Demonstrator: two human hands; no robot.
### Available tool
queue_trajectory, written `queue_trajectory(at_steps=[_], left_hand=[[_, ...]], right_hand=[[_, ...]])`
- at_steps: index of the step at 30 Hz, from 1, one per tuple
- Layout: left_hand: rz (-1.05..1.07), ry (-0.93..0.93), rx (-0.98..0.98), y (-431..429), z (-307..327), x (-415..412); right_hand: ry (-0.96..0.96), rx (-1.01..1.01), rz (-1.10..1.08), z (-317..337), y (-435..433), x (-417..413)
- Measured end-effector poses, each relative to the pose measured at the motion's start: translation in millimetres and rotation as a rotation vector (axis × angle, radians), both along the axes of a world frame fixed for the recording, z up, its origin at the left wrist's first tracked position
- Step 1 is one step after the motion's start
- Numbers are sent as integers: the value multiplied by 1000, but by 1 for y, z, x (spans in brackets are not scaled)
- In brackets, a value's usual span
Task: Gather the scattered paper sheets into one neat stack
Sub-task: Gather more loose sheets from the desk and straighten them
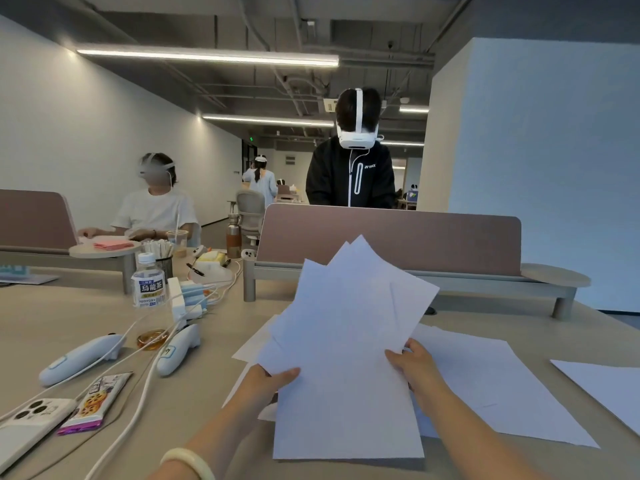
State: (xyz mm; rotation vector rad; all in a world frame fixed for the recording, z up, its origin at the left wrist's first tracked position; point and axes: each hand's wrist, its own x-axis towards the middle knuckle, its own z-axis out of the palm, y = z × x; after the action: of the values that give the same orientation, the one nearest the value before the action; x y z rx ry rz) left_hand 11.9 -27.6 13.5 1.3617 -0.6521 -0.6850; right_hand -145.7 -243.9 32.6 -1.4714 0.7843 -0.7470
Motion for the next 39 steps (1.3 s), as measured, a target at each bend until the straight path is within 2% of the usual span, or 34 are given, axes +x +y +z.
queue_trajectory(at_steps=[6, 14, 18, 22, 28, 34, 39], left_hand=[[76, -8, 1, 1, 25, 15], [142, -318, 127, -20, 47, 4], [225, -415, 187, -31, 38, 0], [186, -484, 250, -37, 34, 0], [262, -654, 312, -47, 32, -8], [338, -675, 184, -46, 34, -8], [336, -686, 299, -46, 13, -9]], right_hand=[[-56, -214, -38, 28, -1, -12], [-142, -336, -168, 54, 2, -9], [-142, -276, -204, 44, 10, -4], [-142, -170, -125, 35, 15, -7], [-101, -162, -109, 33, 16, -9], [-90, -189, -60, 38, 15, -7], [60, -179, -21, 10, 20, -8]])
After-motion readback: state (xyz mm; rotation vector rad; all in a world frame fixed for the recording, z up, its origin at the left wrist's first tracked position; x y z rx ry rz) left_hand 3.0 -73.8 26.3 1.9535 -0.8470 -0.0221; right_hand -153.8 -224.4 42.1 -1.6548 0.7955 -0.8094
